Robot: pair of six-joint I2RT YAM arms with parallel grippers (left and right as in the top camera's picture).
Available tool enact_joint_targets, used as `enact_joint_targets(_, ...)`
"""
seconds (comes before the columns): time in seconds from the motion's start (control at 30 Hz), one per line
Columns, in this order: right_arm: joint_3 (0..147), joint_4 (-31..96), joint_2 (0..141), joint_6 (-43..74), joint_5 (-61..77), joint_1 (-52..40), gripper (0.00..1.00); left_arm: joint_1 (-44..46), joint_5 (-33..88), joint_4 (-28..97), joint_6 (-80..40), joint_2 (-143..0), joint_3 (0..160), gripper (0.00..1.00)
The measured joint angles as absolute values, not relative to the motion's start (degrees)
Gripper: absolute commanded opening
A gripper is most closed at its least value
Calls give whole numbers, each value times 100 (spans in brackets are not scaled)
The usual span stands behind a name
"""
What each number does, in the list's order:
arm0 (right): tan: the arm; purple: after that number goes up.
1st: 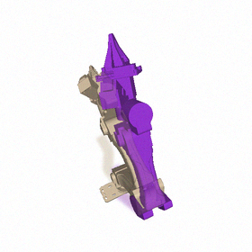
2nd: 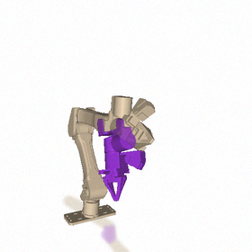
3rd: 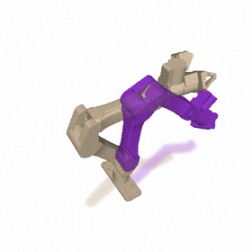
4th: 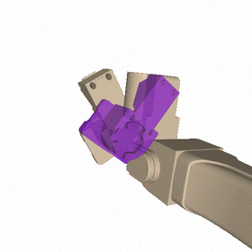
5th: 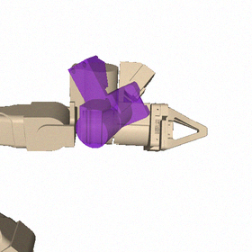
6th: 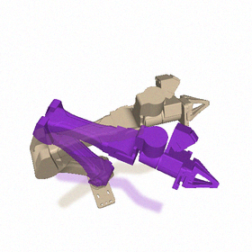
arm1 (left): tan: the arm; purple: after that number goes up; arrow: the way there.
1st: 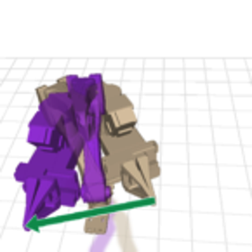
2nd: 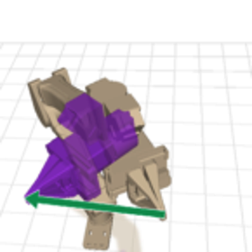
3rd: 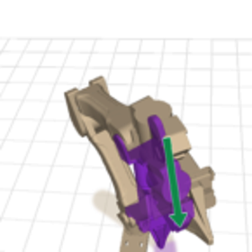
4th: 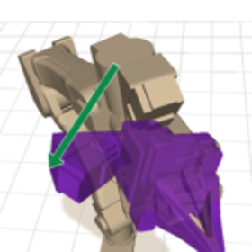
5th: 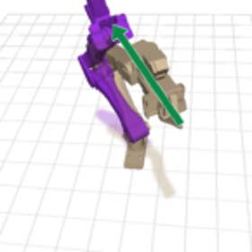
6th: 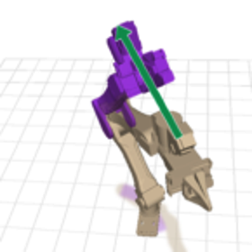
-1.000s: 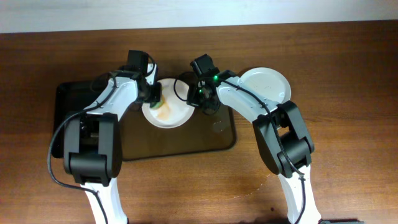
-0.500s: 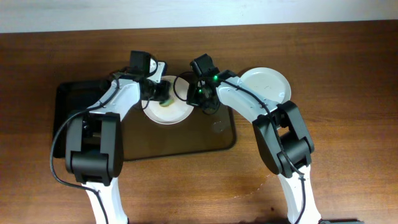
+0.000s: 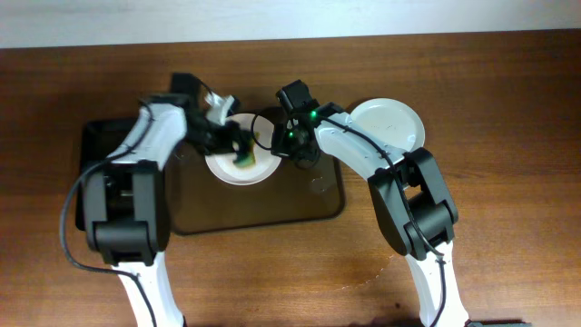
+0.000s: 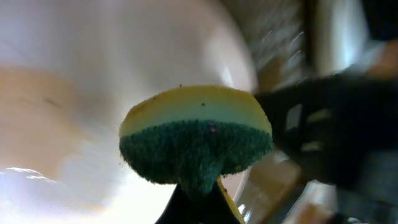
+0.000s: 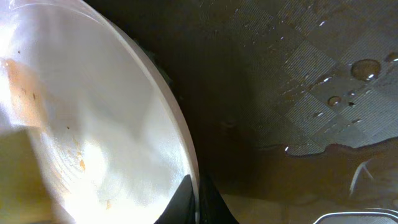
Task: Clean dirty plates on tray and stack at the side
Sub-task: 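Scrub the pink plate with the sponge in the left gripper, then carry the pink plate right and stack it on the plate pile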
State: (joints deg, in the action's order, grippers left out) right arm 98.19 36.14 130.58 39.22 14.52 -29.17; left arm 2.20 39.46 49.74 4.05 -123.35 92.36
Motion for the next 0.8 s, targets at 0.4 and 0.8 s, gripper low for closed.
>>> enact_joint_targets(0.4, 9896, 4180, 12667, 2799, 1111, -2738, 4, -1406, 1603, 7338, -255, -12335, 11220, 1)
enact_joint_targets(0.8, 10022, 5168, 11212, 1968, -5229, -4958, 4, -1400, 672, 7218, -550, -12335, 11220, 1)
